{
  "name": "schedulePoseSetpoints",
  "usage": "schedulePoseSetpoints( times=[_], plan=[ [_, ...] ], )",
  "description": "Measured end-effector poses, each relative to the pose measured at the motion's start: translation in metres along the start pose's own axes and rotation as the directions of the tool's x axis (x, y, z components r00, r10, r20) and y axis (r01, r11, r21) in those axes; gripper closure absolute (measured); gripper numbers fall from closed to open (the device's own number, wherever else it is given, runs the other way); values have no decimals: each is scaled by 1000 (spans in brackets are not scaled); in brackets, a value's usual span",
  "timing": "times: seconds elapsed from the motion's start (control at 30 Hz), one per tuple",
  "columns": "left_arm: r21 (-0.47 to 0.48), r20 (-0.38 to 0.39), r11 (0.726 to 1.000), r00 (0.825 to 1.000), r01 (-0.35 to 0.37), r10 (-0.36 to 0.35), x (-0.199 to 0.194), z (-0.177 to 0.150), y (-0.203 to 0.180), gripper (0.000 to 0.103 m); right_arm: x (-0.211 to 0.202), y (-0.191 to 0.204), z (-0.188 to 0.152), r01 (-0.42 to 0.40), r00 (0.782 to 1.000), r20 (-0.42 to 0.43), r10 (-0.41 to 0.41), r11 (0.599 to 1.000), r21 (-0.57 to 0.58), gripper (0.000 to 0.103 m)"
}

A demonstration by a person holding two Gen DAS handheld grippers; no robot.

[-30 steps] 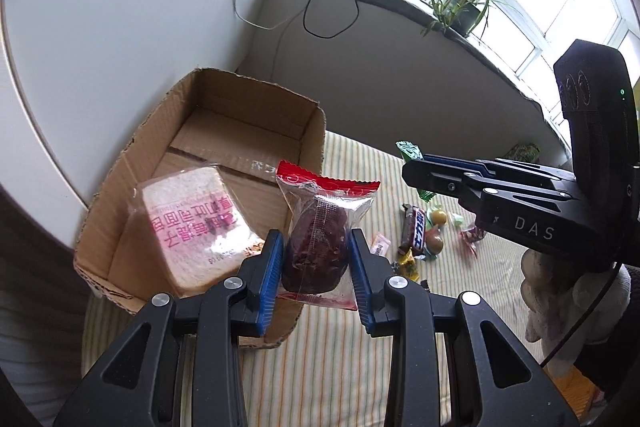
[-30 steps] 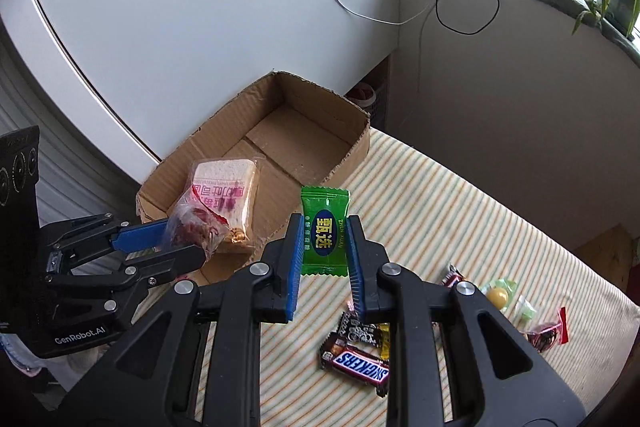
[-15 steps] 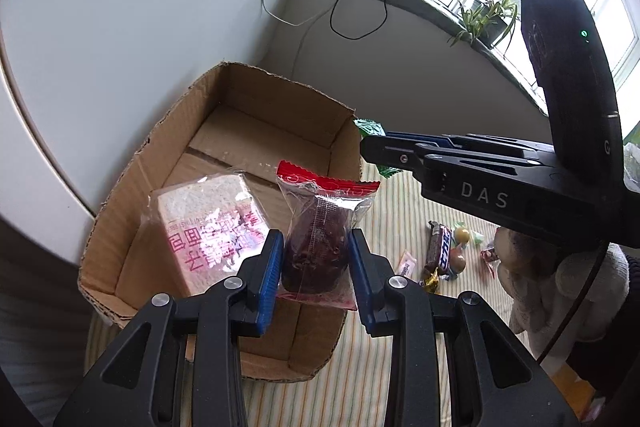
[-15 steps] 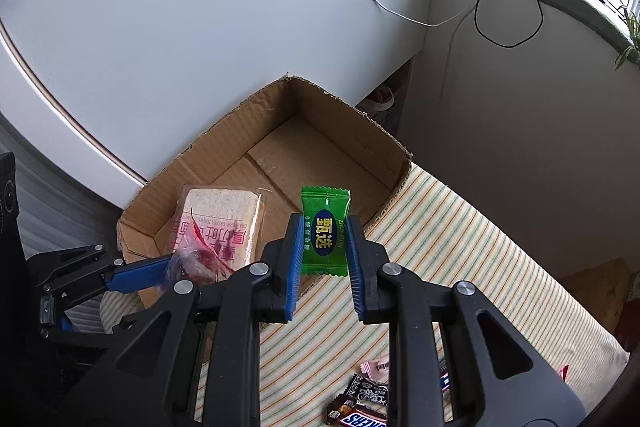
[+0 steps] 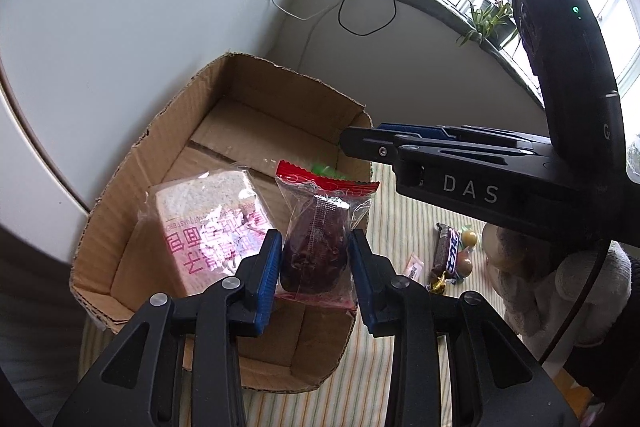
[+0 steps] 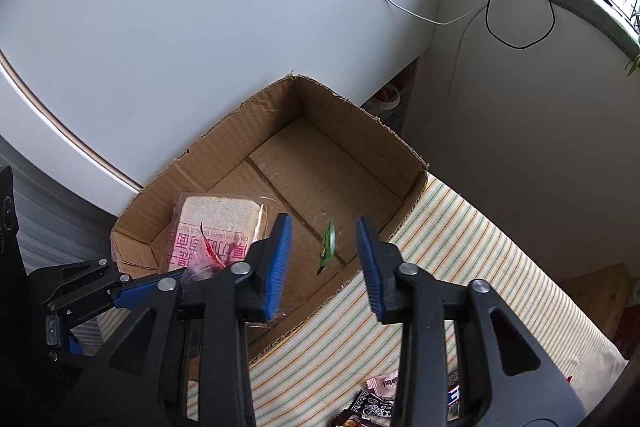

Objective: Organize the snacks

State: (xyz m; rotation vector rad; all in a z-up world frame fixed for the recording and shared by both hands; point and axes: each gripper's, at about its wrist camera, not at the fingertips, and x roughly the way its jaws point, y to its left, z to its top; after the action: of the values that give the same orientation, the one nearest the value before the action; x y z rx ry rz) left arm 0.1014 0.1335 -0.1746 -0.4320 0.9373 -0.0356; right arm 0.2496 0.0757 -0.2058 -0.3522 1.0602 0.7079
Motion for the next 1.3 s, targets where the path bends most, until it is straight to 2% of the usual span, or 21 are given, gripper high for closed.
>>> schedulePoseSetpoints(
  times=[0.2,0.3,0.8,1.03,1.3],
  plan=[
    [5,0,1000,1000,-6,6,-1,-1,-2,65,-10,-6,-1,21,1000,10,-21,1000,21,51],
    [7,-1,1000,1000,-10,10,-2,-1,-4,54,-17,-9,-4,22,1000,18,-23,999,29,46],
    [27,37,1000,999,-12,11,-20,-7,-15,54,-72,-50,-37,37,996,73,-46,992,122,46],
    [51,30,999,999,14,-16,-24,-14,-30,54,-100,-77,-66,44,994,93,-62,981,188,46],
    [93,-2,994,999,54,-54,-21,-28,-52,54,-136,-123,-124,87,987,98,-126,940,331,46]
  ],
)
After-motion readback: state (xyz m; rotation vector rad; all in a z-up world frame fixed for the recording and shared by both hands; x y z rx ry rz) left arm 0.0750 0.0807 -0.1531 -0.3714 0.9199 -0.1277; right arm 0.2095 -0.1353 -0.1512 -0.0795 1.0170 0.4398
